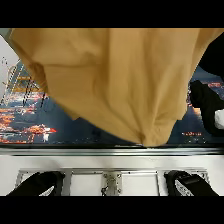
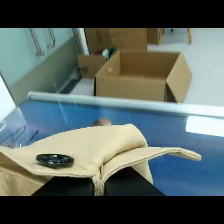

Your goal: Fold the clothes and pants, and hang the long-sleeved shirts on hangers.

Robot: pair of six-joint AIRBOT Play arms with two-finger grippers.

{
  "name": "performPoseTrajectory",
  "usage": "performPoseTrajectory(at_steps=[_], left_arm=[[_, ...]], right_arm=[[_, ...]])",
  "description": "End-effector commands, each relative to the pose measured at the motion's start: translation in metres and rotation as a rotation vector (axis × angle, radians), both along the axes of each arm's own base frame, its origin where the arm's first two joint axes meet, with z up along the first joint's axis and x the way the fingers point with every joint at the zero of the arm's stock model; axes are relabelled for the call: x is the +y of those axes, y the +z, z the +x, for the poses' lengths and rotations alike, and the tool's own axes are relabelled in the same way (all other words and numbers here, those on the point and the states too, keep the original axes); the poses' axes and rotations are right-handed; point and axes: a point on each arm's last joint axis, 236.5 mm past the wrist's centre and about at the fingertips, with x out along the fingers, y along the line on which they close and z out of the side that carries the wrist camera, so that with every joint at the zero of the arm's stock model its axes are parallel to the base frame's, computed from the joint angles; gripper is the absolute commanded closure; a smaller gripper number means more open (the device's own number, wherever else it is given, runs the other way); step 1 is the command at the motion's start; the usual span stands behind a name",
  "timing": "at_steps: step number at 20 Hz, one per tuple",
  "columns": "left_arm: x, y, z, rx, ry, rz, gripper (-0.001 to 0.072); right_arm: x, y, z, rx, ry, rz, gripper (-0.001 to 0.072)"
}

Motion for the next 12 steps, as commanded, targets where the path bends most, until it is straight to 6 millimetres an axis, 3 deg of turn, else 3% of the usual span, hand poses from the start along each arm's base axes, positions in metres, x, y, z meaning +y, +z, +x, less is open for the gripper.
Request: performPoseTrajectory(at_steps=[1,2,4,6,8,9,12], left_arm=[[0.013,-0.053,0.050,0.178,0.117,0.144,0.0694],[0.021,-0.087,0.080,0.295,0.166,0.211,0.0693],[0.037,-0.163,0.122,0.541,0.223,0.336,0.0693],[0.046,-0.265,0.133,0.867,0.188,0.480,0.0693],[0.034,-0.347,0.110,1.093,0.039,0.640,0.0693],[0.025,-0.384,0.087,1.188,-0.064,0.721,0.0693],[0.015,-0.465,0.015,1.384,-0.261,0.896,0.0693]], right_arm=[[0.003,-0.083,0.028,0.296,0.000,-0.063,0.0699],[0.004,-0.127,0.042,0.455,0.009,-0.108,0.0698],[0.000,-0.203,0.057,0.741,0.041,-0.212,0.0699],[-0.004,-0.264,0.059,0.991,0.079,-0.289,0.0699],[0.008,-0.295,0.073,1.076,0.142,-0.285,0.0700],[0.018,-0.306,0.072,1.111,0.193,-0.271,0.0700],[0.023,-0.346,0.054,1.253,0.234,-0.258,0.0699]])
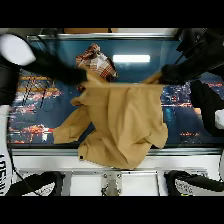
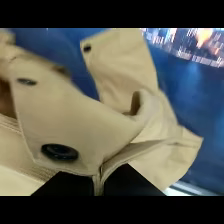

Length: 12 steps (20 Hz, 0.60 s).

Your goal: Fold the clothes and pants, and hang the long-sleeved shirts on hangers.

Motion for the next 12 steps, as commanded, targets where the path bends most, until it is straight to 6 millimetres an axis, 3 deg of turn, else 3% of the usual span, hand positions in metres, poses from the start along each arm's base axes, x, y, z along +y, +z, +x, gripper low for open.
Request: performPoseTrajectory(at_steps=[1,4,7,8,12], left_arm=[[0.000,-0.097,-0.096,0.376,-0.186,0.098,0.0693],[0.001,-0.132,-0.157,0.472,-0.240,0.120,0.0693],[-0.028,-0.136,-0.192,0.475,-0.300,0.024,0.0693],[-0.036,-0.137,-0.194,0.445,-0.313,0.008,0.0693],[-0.049,-0.136,-0.187,0.381,-0.315,-0.009,0.0693]], right_arm=[[0.006,-0.054,-0.033,0.229,0.044,0.013,0.0699],[-0.004,-0.088,-0.088,0.363,0.015,-0.035,0.0699],[-0.010,-0.105,-0.127,0.435,-0.057,-0.079,0.0698],[-0.010,-0.107,-0.132,0.428,-0.065,-0.086,0.0698],[-0.003,-0.107,-0.118,0.340,-0.091,-0.064,0.0697]])
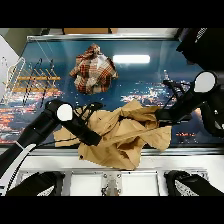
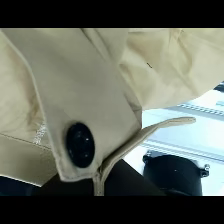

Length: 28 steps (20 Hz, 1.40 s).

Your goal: Fold the clothes and pants, and hang the long-sleeved shirts on hangers.

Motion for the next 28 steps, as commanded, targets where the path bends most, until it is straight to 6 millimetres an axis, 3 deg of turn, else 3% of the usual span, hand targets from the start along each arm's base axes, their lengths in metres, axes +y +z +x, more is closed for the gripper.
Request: performPoseTrajectory(at_steps=[1,2,3,4,5,8,11,13,15,18,21,24,28], left_arm=[[-0.017,-0.001,-0.002,-0.026,0.011,-0.059,0.0693],[-0.017,0.000,-0.002,-0.026,0.010,-0.059,0.0691],[-0.018,0.001,-0.001,-0.031,0.010,-0.063,0.0517],[-0.020,0.007,0.003,-0.046,0.010,-0.072,0.0216],[-0.023,0.017,0.011,-0.072,0.018,-0.090,0.0128],[-0.023,0.061,0.053,-0.189,0.087,-0.159,0.0128],[0.007,0.107,0.110,-0.326,0.239,-0.204,0.0128],[0.052,0.120,0.149,-0.434,0.358,-0.144,0.0129],[0.114,0.121,0.182,-0.548,0.471,-0.014,0.0129],[0.195,0.109,0.219,-0.644,0.593,0.176,0.0129],[0.248,0.068,0.246,-0.626,0.615,0.343,0.0129],[0.288,0.024,0.273,-0.629,0.572,0.526,0.0129],[0.326,-0.028,0.297,-0.626,0.499,0.705,0.0129]], right_arm=[[0.006,-0.004,0.001,-0.032,-0.031,0.011,0.0697],[0.006,-0.004,0.001,-0.031,-0.031,0.011,0.0697],[0.006,-0.005,0.001,-0.032,-0.031,0.010,0.0696],[0.006,-0.005,0.001,-0.031,-0.031,0.010,0.0696],[0.006,-0.005,0.001,-0.031,-0.031,0.010,0.0696],[0.006,-0.005,0.002,-0.030,-0.031,0.010,0.0696],[0.006,-0.005,0.002,-0.030,-0.031,0.010,0.0696],[0.006,-0.005,0.002,-0.030,-0.031,0.010,0.0696],[0.006,-0.005,0.002,-0.030,-0.031,0.010,0.0696],[0.006,-0.005,0.002,-0.030,-0.031,0.010,0.0695],[0.006,-0.005,0.002,-0.030,-0.031,0.010,0.0696],[0.006,-0.005,0.002,-0.030,-0.031,0.010,0.0696],[0.006,-0.005,0.002,-0.030,-0.031,0.010,0.0696]])
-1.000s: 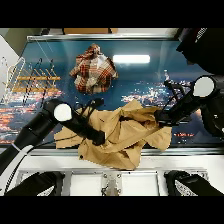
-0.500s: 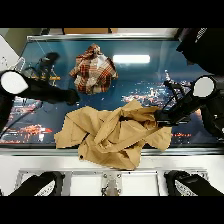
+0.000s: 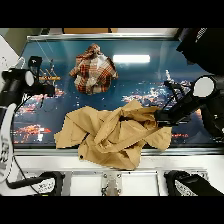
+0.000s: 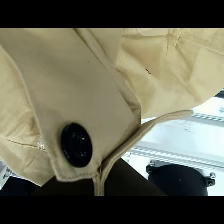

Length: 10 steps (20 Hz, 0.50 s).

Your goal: Fold the clothes and pants, and hang the long-sleeved shirts on hangers.

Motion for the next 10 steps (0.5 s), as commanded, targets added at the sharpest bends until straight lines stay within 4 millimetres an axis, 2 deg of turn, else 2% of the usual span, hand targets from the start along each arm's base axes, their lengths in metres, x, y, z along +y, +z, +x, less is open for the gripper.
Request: performPoseTrajectory(at_steps=[1,5,10], left_arm=[[0.043,-0.044,0.024,0.036,-0.018,0.178,0.0129],[0.069,-0.102,0.028,0.093,0.008,0.161,0.0129],[0.081,-0.132,0.043,0.055,0.003,0.141,0.0129]], right_arm=[[0.000,0.000,0.000,0.000,0.001,0.000,0.0696],[0.000,0.000,0.000,0.000,0.001,0.000,0.0696],[0.000,0.000,0.000,0.000,0.001,0.000,0.0696]])
